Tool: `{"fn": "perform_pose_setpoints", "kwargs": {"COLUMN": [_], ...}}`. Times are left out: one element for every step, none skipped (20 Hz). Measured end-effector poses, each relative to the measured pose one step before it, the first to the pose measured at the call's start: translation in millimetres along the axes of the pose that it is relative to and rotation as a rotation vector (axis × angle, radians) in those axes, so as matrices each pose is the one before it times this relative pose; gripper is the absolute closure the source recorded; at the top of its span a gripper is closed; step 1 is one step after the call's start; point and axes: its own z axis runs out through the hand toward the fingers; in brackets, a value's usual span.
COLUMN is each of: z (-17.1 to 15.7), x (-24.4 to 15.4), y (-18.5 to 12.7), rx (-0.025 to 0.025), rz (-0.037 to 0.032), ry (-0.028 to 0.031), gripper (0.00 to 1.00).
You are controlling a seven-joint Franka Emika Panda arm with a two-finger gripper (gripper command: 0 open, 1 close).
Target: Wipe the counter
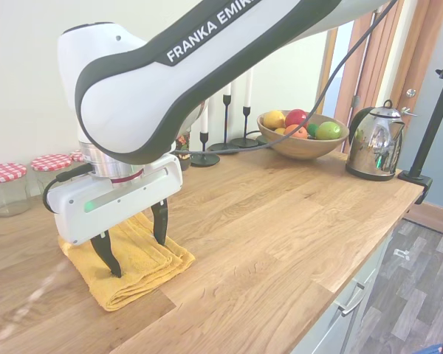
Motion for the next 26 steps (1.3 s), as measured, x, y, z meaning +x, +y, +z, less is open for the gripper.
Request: {"fn": "perform_pose_setpoints", "kwargs": {"z": [0.11, 0.08, 0.20, 0.15, 0.22, 0.18, 0.21, 0.11, 0.22, 0.42, 0.30, 0.27, 0.19, 0.21, 0.33, 0.19, 0.23, 0.33, 0.13, 0.03, 0.04, 0.10, 0.09, 0.06, 0.09, 0.11], "x": [-0.01, 0.02, 0.03, 0.01, -0.01, -0.15, -0.62, -0.77, -0.71, -0.43, -0.10, 0.04, -0.13, -0.19, -0.10, -0.02, -0.02, 0.18, 0.43, 0.42, 0.47, 0.72, 0.82, 0.79, 0.77, 0.63], "y": [-0.06, -0.05, -0.04, -0.06, -0.05, -0.22, -0.55, -0.71, -0.71, -0.50, -0.44, -0.51, -0.43, -0.43, -0.49, -0.36, -0.31, -0.24, -0.04, 0.09, 0.10, 0.21, 0.30, 0.29, 0.27, 0.21], "rx": [-0.00004, -0.00006, -0.00021, 0.00007, -0.00009, 0.00098, 0.00159, 0.00086, 0.00118, 0.00203, 0.00202, 0.00109, 0.00146, 0.00242, 0.00225, 0.00204, 0.00226, 0.00193, 0.00151, 0.00080, 0.00052, 0.00017, -0.00018, -0.00022, -0.00025, -0.00017], "rz": [-0.00004, 0.00001, 0.00002, 0.00000, -0.00001, 0.00025, -0.00017, -0.00045, 0.00021, 0.00155, 0.00163, 0.00135, 0.00127, 0.00109, 0.00123, 0.00150, 0.00123, 0.00165, 0.00220, 0.00173, 0.00118, 0.00129, 0.00150, 0.00145, 0.00139, 0.00108], "ry": [-0.00007, -0.00008, -0.00014, -0.00007, -0.00015, -0.00065, -0.00080, -0.00018, -0.00061, -0.00168, -0.00230, -0.00203, -0.00205, -0.00160, -0.00169, -0.00192, -0.00142, -0.00159, -0.00153, -0.00094, -0.00011, 0.00043, 0.00040, 0.00039, 0.00036, 0.00028], "gripper": [1.00, 1.00, 1.00, 1.00, 1.00, 1.00, 1.00, 1.00, 1.00, 1.00, 1.00, 1.00, 1.00, 1.00, 1.00, 1.00, 1.00, 1.00, 1.00, 1.00, 1.00, 1.00, 1.00, 1.00, 1.00, 1.00]}}
